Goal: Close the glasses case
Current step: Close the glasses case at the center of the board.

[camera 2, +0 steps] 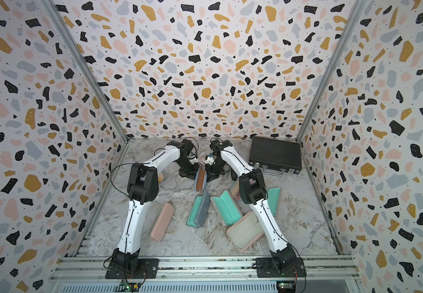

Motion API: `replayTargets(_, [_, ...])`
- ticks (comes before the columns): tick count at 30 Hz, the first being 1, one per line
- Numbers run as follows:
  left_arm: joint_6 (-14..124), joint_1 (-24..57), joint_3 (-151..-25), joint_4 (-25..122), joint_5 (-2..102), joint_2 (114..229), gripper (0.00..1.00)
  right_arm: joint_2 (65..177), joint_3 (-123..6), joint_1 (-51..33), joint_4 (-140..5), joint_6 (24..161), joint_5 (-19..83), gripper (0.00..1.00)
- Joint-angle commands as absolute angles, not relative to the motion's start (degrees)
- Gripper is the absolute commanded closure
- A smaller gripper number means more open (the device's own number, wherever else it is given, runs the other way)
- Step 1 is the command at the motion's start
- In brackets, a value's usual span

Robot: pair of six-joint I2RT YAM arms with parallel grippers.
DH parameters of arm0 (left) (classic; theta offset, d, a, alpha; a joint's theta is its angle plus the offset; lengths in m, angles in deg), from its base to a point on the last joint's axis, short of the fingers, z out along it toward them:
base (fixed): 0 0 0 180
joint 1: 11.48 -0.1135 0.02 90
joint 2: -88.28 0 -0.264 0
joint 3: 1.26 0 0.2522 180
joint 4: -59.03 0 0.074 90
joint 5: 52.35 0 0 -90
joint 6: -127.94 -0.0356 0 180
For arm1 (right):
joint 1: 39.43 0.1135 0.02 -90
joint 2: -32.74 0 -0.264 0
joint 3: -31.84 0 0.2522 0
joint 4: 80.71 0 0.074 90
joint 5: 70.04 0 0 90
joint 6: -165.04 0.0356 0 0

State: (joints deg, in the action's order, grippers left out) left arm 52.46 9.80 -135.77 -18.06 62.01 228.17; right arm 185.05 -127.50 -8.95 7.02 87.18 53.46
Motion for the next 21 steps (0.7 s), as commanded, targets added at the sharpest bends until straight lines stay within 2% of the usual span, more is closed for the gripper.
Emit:
replayTargets(1, [50.9,12.9,-137.0,-18.6,66.4,228.6,1.00,184.9,-130.3,-6.8,3.3,86.3,57.5,0.97])
replayTargets(21, [47.6,13.3,-136.6,-19.2,66.5,228.4,1.00,185.3,-130.1,-6.9,3.9,82.8,61.0,0.98])
